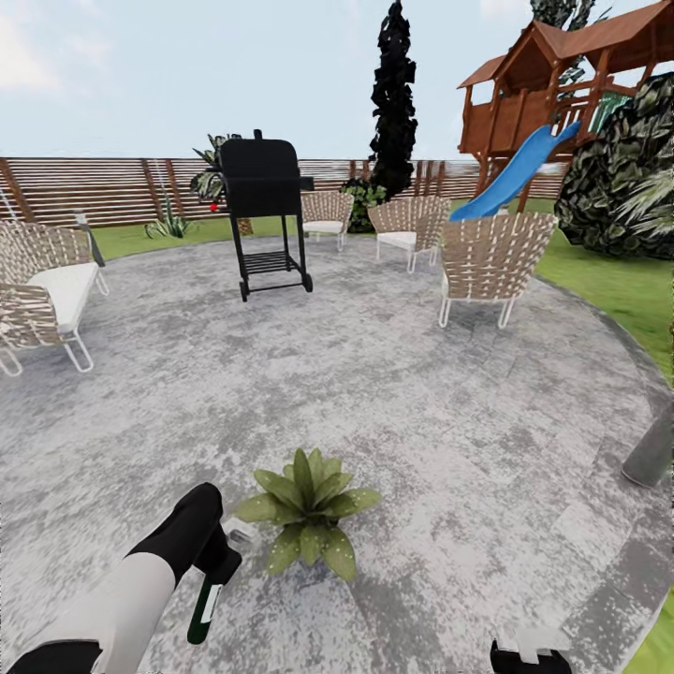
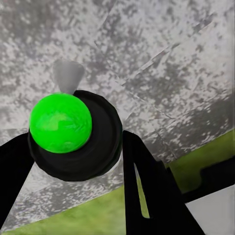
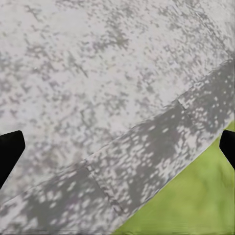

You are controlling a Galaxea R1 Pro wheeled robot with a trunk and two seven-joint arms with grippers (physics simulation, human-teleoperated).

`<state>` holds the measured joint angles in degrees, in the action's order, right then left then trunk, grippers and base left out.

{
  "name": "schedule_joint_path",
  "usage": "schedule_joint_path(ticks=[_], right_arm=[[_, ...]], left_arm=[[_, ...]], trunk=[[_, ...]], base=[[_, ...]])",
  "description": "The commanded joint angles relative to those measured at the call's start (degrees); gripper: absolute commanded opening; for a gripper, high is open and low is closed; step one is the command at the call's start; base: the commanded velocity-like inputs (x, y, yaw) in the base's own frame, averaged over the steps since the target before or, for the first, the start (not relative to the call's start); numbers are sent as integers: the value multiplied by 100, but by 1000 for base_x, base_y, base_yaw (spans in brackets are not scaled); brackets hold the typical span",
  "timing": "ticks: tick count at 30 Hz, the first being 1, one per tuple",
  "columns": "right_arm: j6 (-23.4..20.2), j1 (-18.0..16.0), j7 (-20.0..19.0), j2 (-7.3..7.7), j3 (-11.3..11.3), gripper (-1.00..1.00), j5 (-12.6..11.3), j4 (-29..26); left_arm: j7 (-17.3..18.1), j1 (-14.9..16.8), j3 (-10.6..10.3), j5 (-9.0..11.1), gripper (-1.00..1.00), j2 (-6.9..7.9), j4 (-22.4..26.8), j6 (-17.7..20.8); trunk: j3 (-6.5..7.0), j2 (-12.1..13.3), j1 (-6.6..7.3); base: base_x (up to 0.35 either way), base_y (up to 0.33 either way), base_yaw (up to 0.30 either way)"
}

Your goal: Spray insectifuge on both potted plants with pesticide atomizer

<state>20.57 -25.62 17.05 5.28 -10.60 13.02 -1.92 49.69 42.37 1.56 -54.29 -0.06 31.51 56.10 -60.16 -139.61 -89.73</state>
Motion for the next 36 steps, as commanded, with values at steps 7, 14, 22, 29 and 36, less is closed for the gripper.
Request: schedule_joint_path(ticks=[7,14,22,29,36], right_arm=[[18,-4,17,-1,-47,100,60,8],[19,-4,17,-1,-47,100,60,8],[20,-4,17,0,-47,100,60,-1],[21,-4,17,3,-47,100,60,-6],[26,-1,17,61,-47,100,69,9]], left_arm=[[66,70,27,-56,-100,-20,13,62],[67,78,29,-47,-100,-51,14,68],[67,68,20,-47,-100,-62,14,54],[110,209,11,-30,-100,-61,353,67],[1517,665,-1231,-35,-100,135,373,57]], trunk=[[-5,-2,3],[-5,-2,3],[-5,-2,3],[-5,-2,3],[-5,-2,3]], base=[[-165,189,-51],[-4,332,-287],[0,338,-300],[109,300,-241],[86,30,-12]])
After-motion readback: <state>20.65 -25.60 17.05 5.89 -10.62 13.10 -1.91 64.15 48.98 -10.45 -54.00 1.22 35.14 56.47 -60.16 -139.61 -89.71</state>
